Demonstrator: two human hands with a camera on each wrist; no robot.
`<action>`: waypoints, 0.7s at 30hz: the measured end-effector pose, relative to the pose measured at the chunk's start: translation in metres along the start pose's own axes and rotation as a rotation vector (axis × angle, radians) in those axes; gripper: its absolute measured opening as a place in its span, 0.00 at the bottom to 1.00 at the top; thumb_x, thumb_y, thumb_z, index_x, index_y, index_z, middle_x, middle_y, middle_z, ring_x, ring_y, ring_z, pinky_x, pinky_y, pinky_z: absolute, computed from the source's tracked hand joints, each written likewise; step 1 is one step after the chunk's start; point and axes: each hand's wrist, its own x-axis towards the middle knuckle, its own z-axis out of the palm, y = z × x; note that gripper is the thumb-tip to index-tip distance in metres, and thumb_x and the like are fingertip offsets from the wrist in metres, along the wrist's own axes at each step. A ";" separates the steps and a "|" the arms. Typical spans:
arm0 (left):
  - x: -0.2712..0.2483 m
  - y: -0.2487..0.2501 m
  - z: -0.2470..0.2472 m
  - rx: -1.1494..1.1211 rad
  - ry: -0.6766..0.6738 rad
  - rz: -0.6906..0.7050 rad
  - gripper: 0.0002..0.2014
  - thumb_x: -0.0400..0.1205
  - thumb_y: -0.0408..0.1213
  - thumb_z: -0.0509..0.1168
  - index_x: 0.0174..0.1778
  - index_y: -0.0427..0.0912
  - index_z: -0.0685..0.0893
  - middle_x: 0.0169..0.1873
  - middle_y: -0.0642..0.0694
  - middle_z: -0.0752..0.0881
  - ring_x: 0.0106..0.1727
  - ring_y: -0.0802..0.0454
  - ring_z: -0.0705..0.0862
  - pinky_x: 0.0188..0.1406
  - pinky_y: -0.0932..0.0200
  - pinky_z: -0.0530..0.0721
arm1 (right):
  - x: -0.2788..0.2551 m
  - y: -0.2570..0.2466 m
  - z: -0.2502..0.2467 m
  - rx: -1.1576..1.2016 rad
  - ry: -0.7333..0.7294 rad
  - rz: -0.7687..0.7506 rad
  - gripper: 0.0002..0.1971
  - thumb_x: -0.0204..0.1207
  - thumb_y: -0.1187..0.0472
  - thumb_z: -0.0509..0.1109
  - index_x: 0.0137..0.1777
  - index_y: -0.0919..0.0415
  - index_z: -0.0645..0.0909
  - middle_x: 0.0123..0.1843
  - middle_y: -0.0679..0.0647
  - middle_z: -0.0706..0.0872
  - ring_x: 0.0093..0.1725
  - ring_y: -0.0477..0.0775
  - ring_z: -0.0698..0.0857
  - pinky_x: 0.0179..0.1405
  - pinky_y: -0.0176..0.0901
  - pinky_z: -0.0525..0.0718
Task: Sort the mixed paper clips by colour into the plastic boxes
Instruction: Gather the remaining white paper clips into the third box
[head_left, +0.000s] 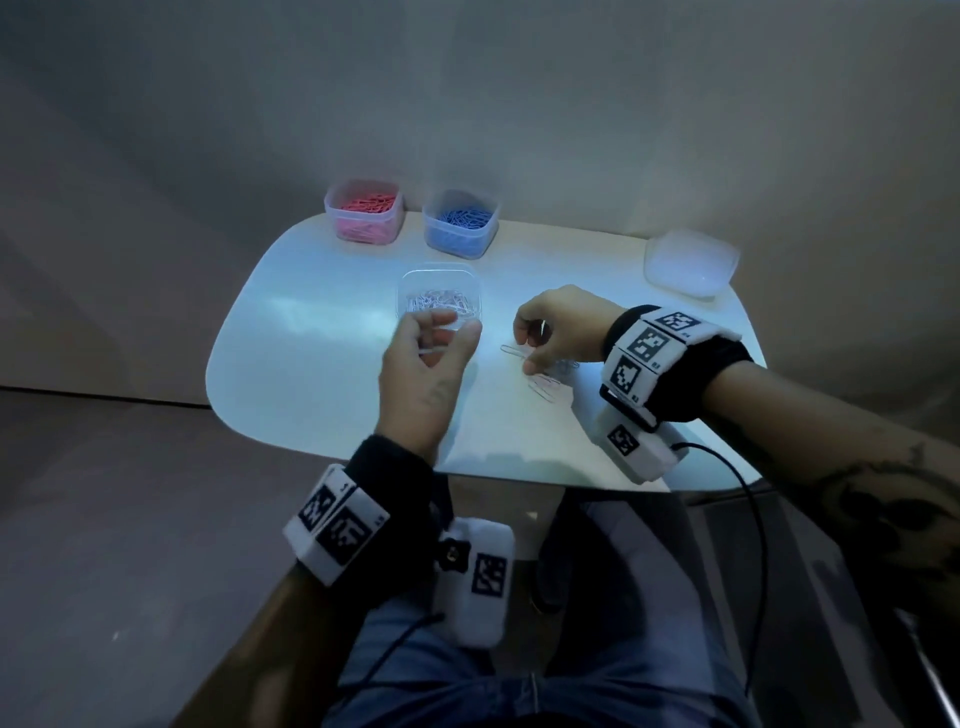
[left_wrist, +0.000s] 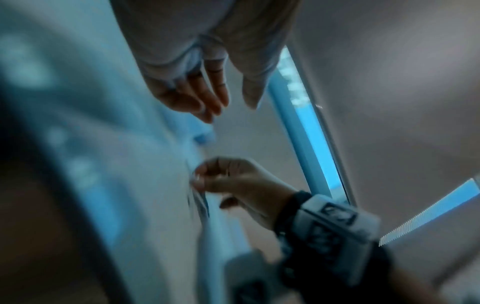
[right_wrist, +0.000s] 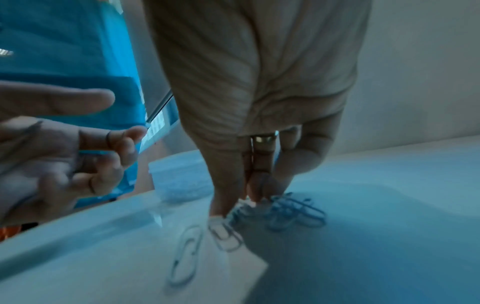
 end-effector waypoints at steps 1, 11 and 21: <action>-0.004 -0.004 0.006 -0.147 -0.034 -0.138 0.03 0.82 0.40 0.64 0.43 0.50 0.77 0.39 0.51 0.80 0.39 0.58 0.79 0.35 0.68 0.75 | 0.000 0.000 0.001 -0.011 0.009 0.001 0.13 0.68 0.58 0.77 0.51 0.60 0.83 0.43 0.49 0.80 0.46 0.51 0.78 0.53 0.45 0.79; 0.004 -0.008 0.022 -0.813 -0.094 -0.539 0.23 0.85 0.57 0.47 0.50 0.44 0.81 0.52 0.49 0.82 0.69 0.54 0.75 0.67 0.56 0.67 | 0.000 -0.005 0.005 -0.093 0.018 0.040 0.09 0.75 0.61 0.69 0.35 0.55 0.73 0.42 0.51 0.79 0.45 0.52 0.76 0.44 0.40 0.72; 0.004 -0.015 0.023 -0.908 -0.047 -0.566 0.24 0.84 0.58 0.47 0.51 0.43 0.80 0.53 0.49 0.83 0.73 0.53 0.73 0.67 0.55 0.68 | -0.021 -0.007 -0.015 0.420 0.082 0.041 0.06 0.74 0.67 0.71 0.51 0.66 0.83 0.32 0.48 0.78 0.31 0.45 0.77 0.22 0.25 0.79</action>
